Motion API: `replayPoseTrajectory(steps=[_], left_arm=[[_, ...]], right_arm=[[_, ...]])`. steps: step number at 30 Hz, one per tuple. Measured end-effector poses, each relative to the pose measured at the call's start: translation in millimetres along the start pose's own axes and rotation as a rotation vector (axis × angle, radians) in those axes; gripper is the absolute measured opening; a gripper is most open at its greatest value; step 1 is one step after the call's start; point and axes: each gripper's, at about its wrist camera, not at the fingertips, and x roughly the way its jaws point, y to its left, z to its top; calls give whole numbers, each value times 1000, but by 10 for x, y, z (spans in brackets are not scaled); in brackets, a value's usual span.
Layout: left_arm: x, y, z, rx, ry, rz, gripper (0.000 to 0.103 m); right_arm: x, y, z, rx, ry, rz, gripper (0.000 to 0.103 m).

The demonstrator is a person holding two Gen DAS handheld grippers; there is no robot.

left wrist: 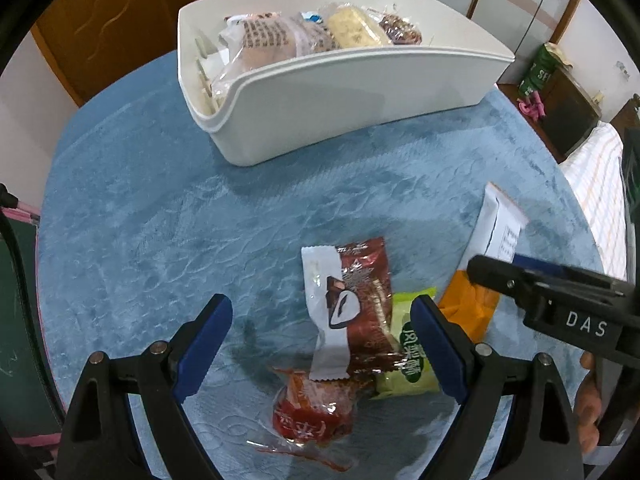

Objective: Organize snacks
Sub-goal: 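Grasp the brown-white pastry with left tool while right grasps white-orange bar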

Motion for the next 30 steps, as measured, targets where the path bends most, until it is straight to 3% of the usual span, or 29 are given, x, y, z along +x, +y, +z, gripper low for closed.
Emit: replayPoseTrajectory(steps=[6, 13, 15, 16, 24, 30], left_arm=[[138, 53, -9, -27, 29, -3, 90], [323, 47, 24, -79, 48, -48, 89], [347, 43, 29, -89, 39, -83, 68], [352, 57, 34, -91, 36, -96, 49], [221, -133, -29, -41, -3, -41, 41], [-9, -210, -100, -24, -56, 0, 41]], right_arm=[[78, 237, 28, -159, -37, -97, 57], [102, 325, -37, -260, -74, -112, 54], [80, 303, -71, -270, -76, -103, 52], [73, 295, -79, -270, -76, -98, 51], [-97, 140, -130, -303, -85, -86, 36], [-285, 116, -230, -336, -123, -72, 35]])
